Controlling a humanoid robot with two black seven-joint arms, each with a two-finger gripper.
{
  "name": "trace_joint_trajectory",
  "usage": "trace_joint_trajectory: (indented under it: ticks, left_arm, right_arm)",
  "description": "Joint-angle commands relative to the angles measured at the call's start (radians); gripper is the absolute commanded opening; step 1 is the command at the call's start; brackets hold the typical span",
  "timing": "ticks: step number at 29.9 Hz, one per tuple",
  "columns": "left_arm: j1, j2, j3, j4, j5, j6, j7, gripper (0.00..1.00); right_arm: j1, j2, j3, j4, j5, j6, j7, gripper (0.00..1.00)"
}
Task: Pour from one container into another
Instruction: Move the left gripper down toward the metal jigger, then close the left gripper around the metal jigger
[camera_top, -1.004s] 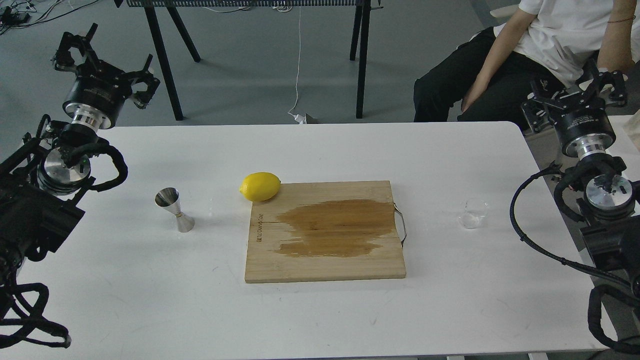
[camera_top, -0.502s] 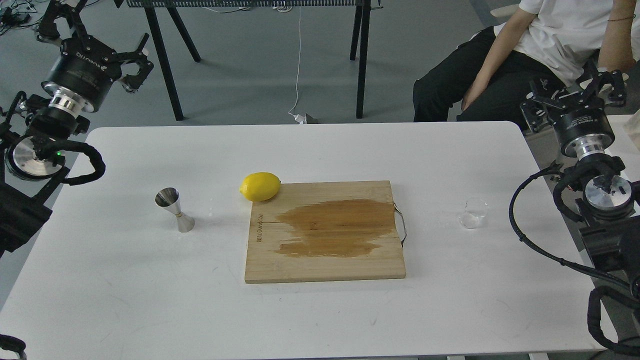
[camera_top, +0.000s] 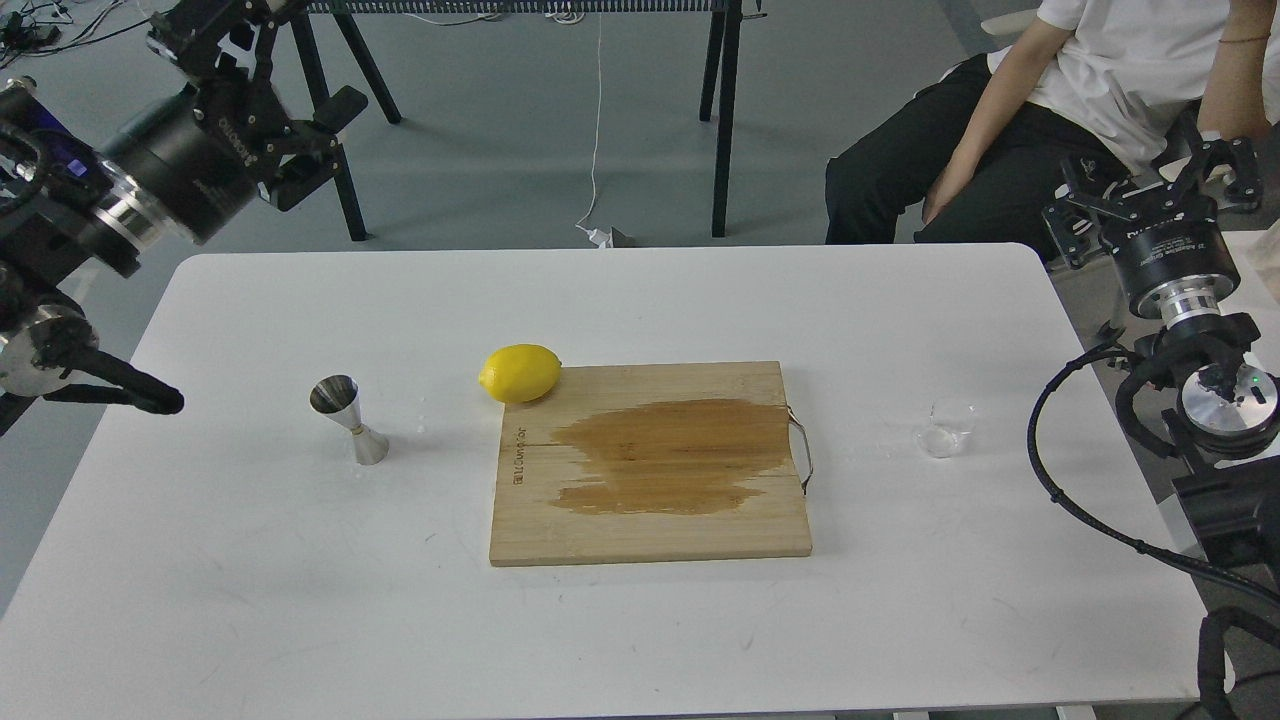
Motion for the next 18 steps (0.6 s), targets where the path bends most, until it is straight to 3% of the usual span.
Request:
trace_joint_trajectory:
  ticks: [1,5,10,14,18]
  left_arm:
    - [0.092,0.046,-0.001,-0.060,0.217,0.019,-0.012,0.99]
    - [0.213,0.070,0.001,-0.075,0.464,0.071,-0.075,0.98]
    - [0.371,0.095,0.004,-0.078,0.784,0.222,-0.164,0.97]
    - [0.472,0.087,0.025,-0.036,1.094,0.316,-0.140,0.96]
    - [0.478,0.018,0.083,0.141,1.314,0.410,-0.097,0.96]
  right_arm:
    - [-0.019,-0.001,0.006,0.013,0.000,-0.001,0.000,1.00]
    - [-0.051,-0.002,0.011,0.022,0.000,-0.001,0.000,1.00]
    - [-0.059,-0.002,0.014,0.021,0.000,-0.001,0.001,1.00]
    - [-0.063,-0.002,0.015,0.021,0.000,-0.001,0.001,1.00]
    - [-0.063,-0.001,0.014,0.028,0.000,-0.002,0.001,1.00]
